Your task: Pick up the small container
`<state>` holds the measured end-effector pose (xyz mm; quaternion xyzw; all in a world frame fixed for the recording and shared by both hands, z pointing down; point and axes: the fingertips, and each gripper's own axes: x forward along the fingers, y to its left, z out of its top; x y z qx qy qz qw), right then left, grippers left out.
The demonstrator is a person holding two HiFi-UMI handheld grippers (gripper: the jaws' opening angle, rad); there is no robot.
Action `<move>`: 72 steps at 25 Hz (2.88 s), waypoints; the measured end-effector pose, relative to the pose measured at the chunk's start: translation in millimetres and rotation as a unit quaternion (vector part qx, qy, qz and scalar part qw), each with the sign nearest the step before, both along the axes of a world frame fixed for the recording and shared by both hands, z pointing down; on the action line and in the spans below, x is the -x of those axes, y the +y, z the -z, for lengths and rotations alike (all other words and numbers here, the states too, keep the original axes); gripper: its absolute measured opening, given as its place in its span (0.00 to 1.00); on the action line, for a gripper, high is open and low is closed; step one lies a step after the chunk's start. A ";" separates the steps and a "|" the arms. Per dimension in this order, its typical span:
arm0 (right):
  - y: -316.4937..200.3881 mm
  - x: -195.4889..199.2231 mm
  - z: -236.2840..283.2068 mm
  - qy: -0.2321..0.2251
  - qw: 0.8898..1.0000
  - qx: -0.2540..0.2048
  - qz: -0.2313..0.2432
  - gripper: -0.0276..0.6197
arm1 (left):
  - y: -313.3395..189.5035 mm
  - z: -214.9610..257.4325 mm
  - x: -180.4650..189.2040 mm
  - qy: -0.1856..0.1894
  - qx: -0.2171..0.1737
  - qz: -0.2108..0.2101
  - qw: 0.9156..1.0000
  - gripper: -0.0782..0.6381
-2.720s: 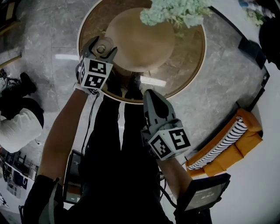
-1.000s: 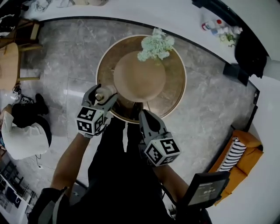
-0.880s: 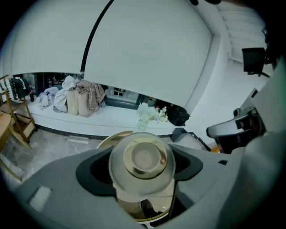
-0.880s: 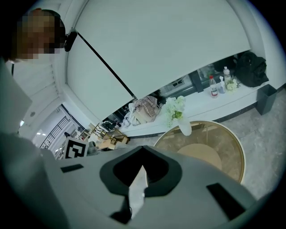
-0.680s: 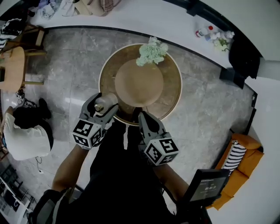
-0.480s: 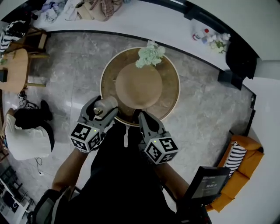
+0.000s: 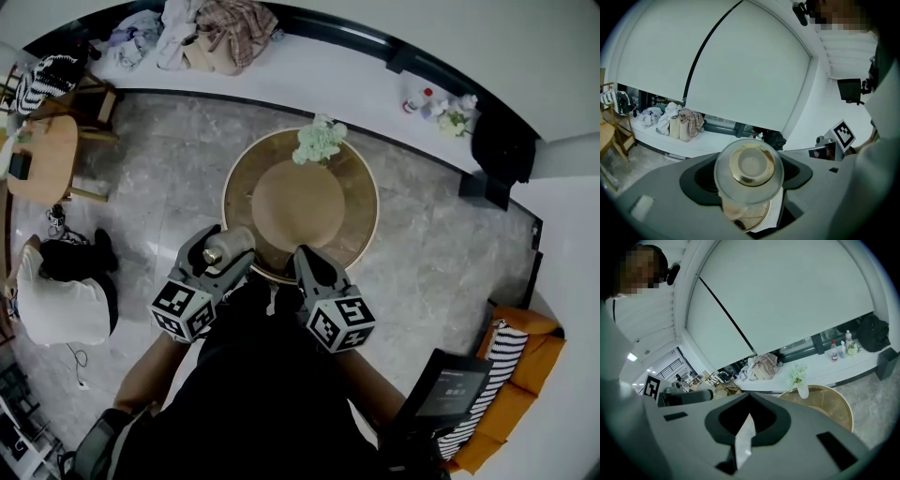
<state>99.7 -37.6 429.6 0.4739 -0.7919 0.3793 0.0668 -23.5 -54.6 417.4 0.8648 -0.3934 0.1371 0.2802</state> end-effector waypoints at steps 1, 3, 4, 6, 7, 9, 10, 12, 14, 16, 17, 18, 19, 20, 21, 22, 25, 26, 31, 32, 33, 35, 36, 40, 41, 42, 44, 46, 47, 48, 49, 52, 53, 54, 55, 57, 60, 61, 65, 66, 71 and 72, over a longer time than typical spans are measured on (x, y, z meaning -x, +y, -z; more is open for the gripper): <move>-0.1 0.6 5.3 0.001 1.000 -0.006 0.000 0.04 | 2.2 6.6 2.1 0.004 -0.004 0.003 1.000 0.58; -0.8 -0.1 16.3 0.001 1.000 -0.019 0.000 0.04 | 6.4 19.7 5.6 0.014 -0.013 0.008 1.000 0.58; -1.0 -0.9 21.7 0.001 1.000 -0.025 0.000 0.04 | 8.2 26.9 7.0 0.019 -0.019 0.010 1.000 0.58; -0.6 -1.7 31.5 0.002 0.999 -0.037 -0.001 0.04 | 12.0 41.4 10.4 0.027 -0.030 0.014 0.999 0.58; -0.6 -1.3 35.8 0.002 0.999 -0.041 -0.002 0.04 | 13.7 48.1 12.4 0.031 -0.035 0.016 0.999 0.58; -0.6 0.6 42.8 0.000 0.999 -0.048 -0.002 0.04 | 16.6 60.0 15.9 0.042 -0.041 0.016 0.998 0.58; 0.1 1.9 45.4 -0.001 0.999 -0.050 -0.002 0.04 | 18.4 65.1 17.0 0.047 -0.043 0.015 0.998 0.58; 1.7 4.4 48.9 -0.005 0.999 -0.050 0.000 0.04 | 22.2 73.3 18.6 0.051 -0.049 0.013 0.997 0.58; 2.5 7.4 51.8 -0.005 0.999 -0.052 0.002 0.04 | 25.3 79.2 21.1 0.055 -0.054 0.013 0.997 0.58; 4.1 11.3 55.1 -0.004 0.998 -0.057 0.005 0.04 | 29.2 83.5 25.2 0.064 -0.055 0.016 0.996 0.58; 5.2 12.9 56.6 -0.002 0.998 -0.060 0.005 0.04 | 31.2 85.5 27.0 0.070 -0.055 0.016 0.996 0.58; 5.7 13.6 58.0 -0.001 0.998 -0.062 0.006 0.04 | 32.5 87.8 27.7 0.075 -0.056 0.017 0.995 0.58; 5.5 13.3 59.3 -0.001 0.998 -0.064 0.007 0.04 | 32.7 90.5 27.1 0.080 -0.056 0.017 0.995 0.58; 4.7 12.4 60.7 0.000 0.998 -0.066 0.007 0.04 | 32.1 93.4 25.4 0.084 -0.056 0.017 0.995 0.58; 3.6 11.5 62.3 0.000 0.998 -0.069 0.008 0.04 | 31.3 96.4 23.3 0.088 -0.056 0.016 0.994 0.58; 2.7 11.1 64.1 0.000 0.997 -0.071 0.008 0.04 | 30.5 98.9 21.3 0.091 -0.056 0.015 0.994 0.58; 1.5 12.5 68.4 0.002 0.997 -0.080 0.011 0.04 | 29.9 102.9 18.3 0.097 -0.058 0.011 0.994 0.58; 1.3 13.3 69.4 0.003 0.996 -0.083 0.012 0.04 | 29.8 103.2 18.1 0.097 -0.059 0.009 0.993 0.58; 1.4 13.7 73.9 0.016 0.995 -0.096 0.012 0.04 | 29.9 100.0 17.9 0.088 -0.059 0.002 0.994 0.58; 1.5 13.5 74.7 0.018 0.995 -0.098 0.012 0.04 | 29.7 98.9 18.6 0.086 -0.058 0.002 0.995 0.58; 1.3 13.7 75.1 0.019 0.995 -0.099 0.013 0.04 | 29.3 97.5 19.6 0.084 -0.057 0.002 0.995 0.58; 0.7 14.3 75.4 0.019 0.995 -0.100 0.013 0.04 | 28.1 94.3 21.9 0.085 -0.054 0.004 0.995 0.58; 0.4 14.4 75.6 0.018 0.995 -0.100 0.013 0.04 | 27.5 92.8 22.7 0.086 -0.051 0.005 0.995 0.58; -0.2 14.7 78.2 0.016 0.994 -0.104 0.015 0.04 | 25.3 89.5 23.5 0.088 -0.048 0.008 0.995 0.58; -0.2 15.2 78.9 0.016 0.994 -0.105 0.016 0.04 | 25.2 88.1 24.1 0.087 -0.048 0.008 0.995 0.58; -0.2 15.8 79.5 0.016 0.994 -0.106 0.017 0.04 | 25.0 86.8 24.7 0.087 -0.048 0.009 0.995 0.58; 0.0 16.4 80.5 0.016 0.994 -0.107 0.018 0.04 | 25.0 85.8 24.9 0.087 -0.046 0.010 0.995 0.58; 0.5 17.0 81.3 0.016 0.994 -0.108 0.019 0.04 | 25.0 86.2 25.0 0.087 -0.046 0.010 0.995 0.58; 0.7 17.5 81.6 0.016 0.994 -0.109 0.019 0.04 | 25.0 85.7 25.5 0.086 -0.046 0.010 0.995 0.58; 0.8 18.0 81.8 0.016 0.994 -0.110 0.019 0.04 | 25.2 85.0 25.9 0.086 -0.046 0.009 0.995 0.58; 1.1 18.5 82.0 0.016 0.994 -0.110 0.019 0.04 | 25.5 84.7 26.0 0.086 -0.045 0.009 0.995 0.58; 1.6 19.1 82.6 0.014 0.994 -0.110 0.018 0.04 | 25.8 84.4 26.5 0.085 -0.044 0.009 0.995 0.58; 1.6 18.7 82.6 0.013 0.994 -0.110 0.017 0.04 | 25.6 84.1 26.7 0.085 -0.045 0.009 0.995 0.58; 1.7 18.4 82.4 0.012 0.994 -0.109 0.016 0.04 | 25.3 84.0 26.6 0.085 -0.046 0.010 0.995 0.58; 1.8 18.1 82.1 0.012 0.994 -0.109 0.015 0.04 | 25.3 83.4 26.7 0.085 -0.045 0.010 0.995 0.58; 2.1 17.6 81.5 0.011 0.994 -0.108 0.013 0.04 | 25.4 81.2 27.6 0.084 -0.043 0.010 0.995 0.58; 2.3 16.2 81.0 0.010 0.994 -0.107 0.010 0.04 | 24.8 79.7 28.1 0.081 -0.044 0.013 0.996 0.58; 2.5 15.6 80.8 0.009 0.994 -0.106 0.010 0.04 | 24.5 79.9 27.8 0.080 -0.043 0.014 0.996 0.58; 3.2 14.1 79.7 0.007 0.995 -0.104 0.008 0.04 | 24.1 77.9 27.6 0.076 -0.042 0.013 0.996 0.58; 3.3 13.9 79.4 0.006 0.995 -0.103 0.007 0.04 | 23.8 77.3 27.9 0.075 -0.043 0.013 0.996 0.58; 4.0 13.6 78.3 0.003 0.995 -0.100 0.007 0.04 | 23.6 75.6 27.8 0.074 -0.043 0.013 0.996 0.58; 4.3 13.5 78.2 0.003 0.995 -0.100 0.007 0.04 | 24.1 75.2 27.5 0.074 -0.042 0.012 0.996 0.58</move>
